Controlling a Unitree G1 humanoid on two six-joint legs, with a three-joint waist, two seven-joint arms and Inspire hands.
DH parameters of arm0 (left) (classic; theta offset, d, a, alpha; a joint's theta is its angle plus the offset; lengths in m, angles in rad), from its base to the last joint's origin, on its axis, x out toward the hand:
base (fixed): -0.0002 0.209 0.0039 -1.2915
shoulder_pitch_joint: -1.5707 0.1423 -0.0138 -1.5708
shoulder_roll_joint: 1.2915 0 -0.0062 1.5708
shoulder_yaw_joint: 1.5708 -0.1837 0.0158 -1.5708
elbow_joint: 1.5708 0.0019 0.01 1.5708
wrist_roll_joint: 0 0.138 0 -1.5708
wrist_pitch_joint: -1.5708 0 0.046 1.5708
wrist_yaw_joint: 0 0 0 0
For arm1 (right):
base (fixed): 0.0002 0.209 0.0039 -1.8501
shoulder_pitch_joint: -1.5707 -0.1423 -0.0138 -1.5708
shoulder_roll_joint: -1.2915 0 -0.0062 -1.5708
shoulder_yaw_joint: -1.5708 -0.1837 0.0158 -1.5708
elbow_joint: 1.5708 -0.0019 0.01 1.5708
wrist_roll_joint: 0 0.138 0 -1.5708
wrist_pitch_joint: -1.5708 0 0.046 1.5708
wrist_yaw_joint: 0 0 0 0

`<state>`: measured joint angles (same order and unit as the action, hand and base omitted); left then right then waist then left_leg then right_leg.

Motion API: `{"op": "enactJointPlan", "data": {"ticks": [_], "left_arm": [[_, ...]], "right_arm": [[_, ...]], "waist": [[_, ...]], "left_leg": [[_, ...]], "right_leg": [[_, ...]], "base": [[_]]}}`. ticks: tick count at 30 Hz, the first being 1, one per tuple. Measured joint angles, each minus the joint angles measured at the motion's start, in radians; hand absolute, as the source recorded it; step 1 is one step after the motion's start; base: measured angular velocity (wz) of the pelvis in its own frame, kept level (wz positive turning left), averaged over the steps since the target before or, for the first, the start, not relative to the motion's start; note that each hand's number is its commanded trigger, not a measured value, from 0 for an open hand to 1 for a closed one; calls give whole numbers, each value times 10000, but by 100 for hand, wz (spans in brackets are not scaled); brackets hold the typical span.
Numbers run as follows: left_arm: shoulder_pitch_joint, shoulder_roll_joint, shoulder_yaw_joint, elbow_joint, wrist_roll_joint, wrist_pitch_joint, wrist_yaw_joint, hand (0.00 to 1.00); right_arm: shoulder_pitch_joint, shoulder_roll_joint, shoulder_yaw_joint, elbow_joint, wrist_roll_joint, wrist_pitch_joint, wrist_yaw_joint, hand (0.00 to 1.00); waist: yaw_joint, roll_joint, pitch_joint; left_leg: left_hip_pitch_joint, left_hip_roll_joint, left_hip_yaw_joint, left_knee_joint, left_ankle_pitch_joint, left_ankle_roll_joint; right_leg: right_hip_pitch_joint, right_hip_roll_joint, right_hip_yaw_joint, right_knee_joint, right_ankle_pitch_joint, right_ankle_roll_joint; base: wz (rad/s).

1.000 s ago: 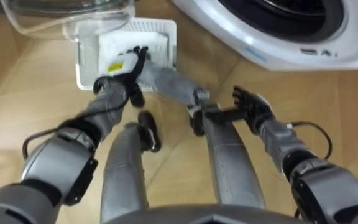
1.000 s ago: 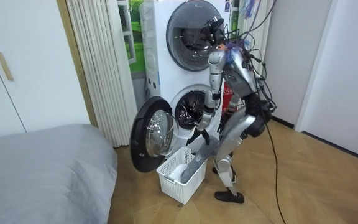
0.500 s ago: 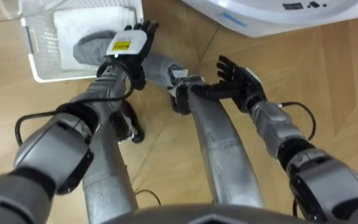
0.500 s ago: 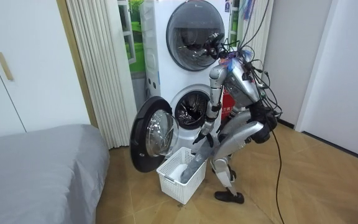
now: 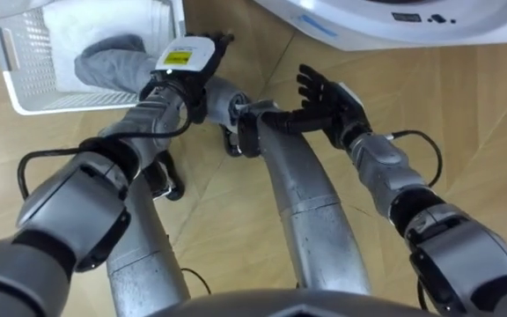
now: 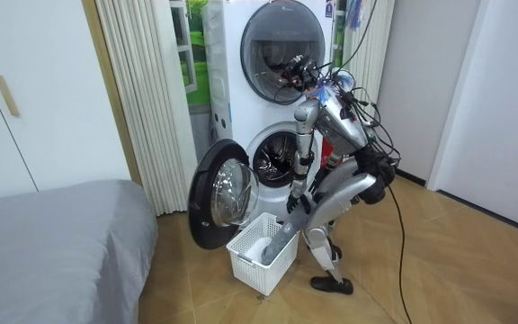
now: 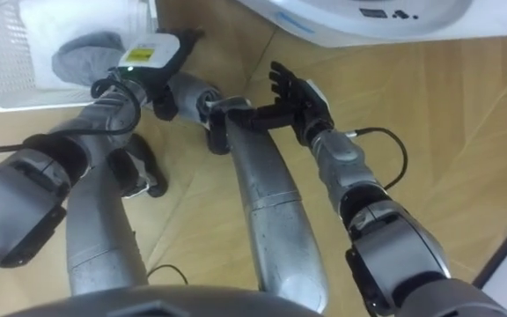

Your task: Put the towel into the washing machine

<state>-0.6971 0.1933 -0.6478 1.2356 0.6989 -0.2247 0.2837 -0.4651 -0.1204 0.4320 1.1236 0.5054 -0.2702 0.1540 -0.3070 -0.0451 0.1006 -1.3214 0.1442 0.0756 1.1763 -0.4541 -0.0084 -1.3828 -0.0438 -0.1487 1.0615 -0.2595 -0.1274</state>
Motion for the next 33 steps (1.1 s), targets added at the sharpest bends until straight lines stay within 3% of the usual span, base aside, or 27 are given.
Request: {"op": "enactJointPlan", "data": {"ticks": [10,18,22,29,33], "left_arm": [[-44,220,-417,32,-428,30,-989,100],[558,159,-519,20,-431,209,-1960,100],[881,110,-727,17,-427,225,-2260,100],[1381,-254,-766,21,-799,215,-2345,100],[1567,-348,-284,29,-872,181,-2269,100]], "right_arm": [[-138,6,80,92,-86,-2,-52,0],[-112,202,173,630,-83,112,-96,0],[135,312,178,861,-225,148,-342,0],[466,232,89,1657,-350,413,-534,0],[613,95,-35,1916,-401,523,-470,0]], "waist": [[11,-170,-46],[49,-218,-81],[142,-222,-104],[872,-149,-180],[1385,-92,-210]], "left_leg": [[-152,-18,-37,-6,-34,36],[630,-167,34,-517,45,5],[1446,-171,44,-1075,179,6],[3219,-175,260,-2282,327,88],[4223,-195,503,-2869,387,147]], "right_leg": [[-102,-79,-91,-13,-64,23],[628,-172,-50,-352,-63,53],[1442,-81,-45,-937,39,136],[3197,70,67,-2218,282,352],[4087,69,144,-2721,344,455]], "base": [[1],[4],[-2],[-8],[-9]]}}
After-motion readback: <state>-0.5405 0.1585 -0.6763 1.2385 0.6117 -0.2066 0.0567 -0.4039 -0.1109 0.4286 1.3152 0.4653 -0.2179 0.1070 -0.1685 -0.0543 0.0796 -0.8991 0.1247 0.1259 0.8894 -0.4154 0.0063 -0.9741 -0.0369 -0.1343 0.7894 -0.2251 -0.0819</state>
